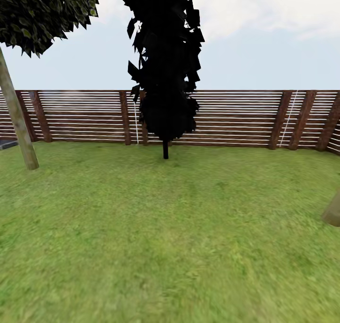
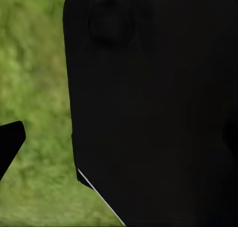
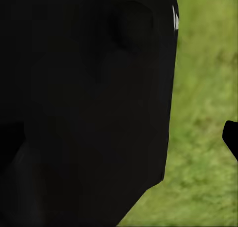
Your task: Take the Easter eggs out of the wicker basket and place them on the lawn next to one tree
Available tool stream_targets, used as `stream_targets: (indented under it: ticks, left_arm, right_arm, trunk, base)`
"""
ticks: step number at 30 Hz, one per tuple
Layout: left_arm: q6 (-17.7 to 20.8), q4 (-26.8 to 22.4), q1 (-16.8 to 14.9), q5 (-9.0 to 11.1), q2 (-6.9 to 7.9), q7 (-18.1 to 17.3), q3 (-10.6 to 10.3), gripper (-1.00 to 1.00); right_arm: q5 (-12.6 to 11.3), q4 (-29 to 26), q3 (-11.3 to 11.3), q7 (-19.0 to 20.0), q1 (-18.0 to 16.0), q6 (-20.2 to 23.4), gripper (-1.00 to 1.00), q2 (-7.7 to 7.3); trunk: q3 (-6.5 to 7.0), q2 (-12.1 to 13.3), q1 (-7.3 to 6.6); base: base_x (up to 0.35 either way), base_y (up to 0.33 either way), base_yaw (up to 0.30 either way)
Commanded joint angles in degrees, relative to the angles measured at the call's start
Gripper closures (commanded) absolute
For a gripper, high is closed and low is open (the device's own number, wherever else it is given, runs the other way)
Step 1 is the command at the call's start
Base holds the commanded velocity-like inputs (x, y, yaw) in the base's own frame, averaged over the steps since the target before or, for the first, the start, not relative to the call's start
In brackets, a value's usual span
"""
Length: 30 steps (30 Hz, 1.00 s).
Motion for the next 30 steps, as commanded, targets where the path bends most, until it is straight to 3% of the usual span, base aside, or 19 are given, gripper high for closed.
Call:
stream_targets:
  ticks: [1, 7, 14, 30]
  left_arm:
    - [-0.09, -0.33, 0.33, 0.09, 0.33, 0.06, 0.03, -1.00]
    - [-0.09, -0.44, 2.28, 0.09, 1.84, 0.07, 0.08, -1.00]
    - [-0.09, -0.44, 5.18, 0.09, 1.85, 0.08, 0.09, -1.00]
    - [-0.09, -0.44, 5.18, 0.09, 1.85, 0.09, 0.09, -1.00]
  right_arm:
    - [-0.02, -0.26, 0.18, -0.05, -0.34, 0.16, -1.00, -0.33]
    - [0.00, -0.11, 0.25, 0.18, -2.30, -0.04, -1.00, -2.26]
    - [-0.70, 0.63, -0.31, -0.24, -3.08, 0.26, -1.00, -1.85]
    - [-0.70, 0.69, -0.26, -0.27, -3.08, 0.26, -1.00, -1.80]
  trunk:
    - [-0.03, -0.02, 0.00]
    - [-0.03, -0.02, 0.00]
    - [-0.03, -0.02, 0.00]
    - [-0.03, -0.02, 0.00]
  base:
    - [0.000, 0.000, 0.000]
    - [0.000, 0.000, 0.000]
    - [0.000, 0.000, 0.284]
    - [0.000, 0.000, 0.298]
